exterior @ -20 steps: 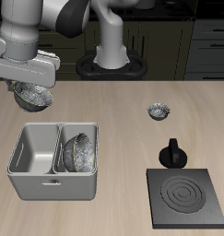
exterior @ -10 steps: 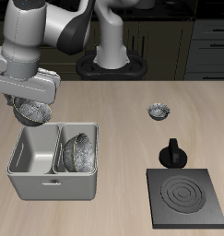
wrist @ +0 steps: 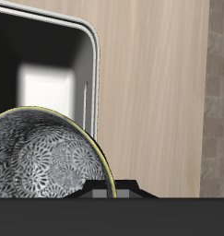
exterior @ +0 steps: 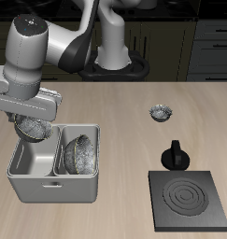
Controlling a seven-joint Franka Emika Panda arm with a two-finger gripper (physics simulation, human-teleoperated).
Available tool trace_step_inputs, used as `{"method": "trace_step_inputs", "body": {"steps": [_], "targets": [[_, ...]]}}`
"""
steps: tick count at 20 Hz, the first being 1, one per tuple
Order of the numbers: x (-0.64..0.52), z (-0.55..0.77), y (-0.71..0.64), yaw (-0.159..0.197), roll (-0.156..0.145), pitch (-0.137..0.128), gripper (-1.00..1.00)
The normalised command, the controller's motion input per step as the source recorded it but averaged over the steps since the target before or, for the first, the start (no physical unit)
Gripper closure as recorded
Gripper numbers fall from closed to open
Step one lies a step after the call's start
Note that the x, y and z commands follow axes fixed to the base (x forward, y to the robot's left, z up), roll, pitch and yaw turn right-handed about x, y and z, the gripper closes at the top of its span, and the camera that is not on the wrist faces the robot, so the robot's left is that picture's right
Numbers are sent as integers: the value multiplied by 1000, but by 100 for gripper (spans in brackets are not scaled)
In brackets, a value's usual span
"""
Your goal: Place the largest bowl in the left side of the drainer and the medium bowl in the right side
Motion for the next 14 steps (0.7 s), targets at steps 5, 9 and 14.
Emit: {"method": "trace_step_inputs", "body": {"steps": [5, 9, 14], "targets": [[57, -261, 151, 46, 29, 46, 100], [-107, -176, 331, 70, 23, 17, -100], [-124, 40, 248, 48, 29, -21, -100]]}}
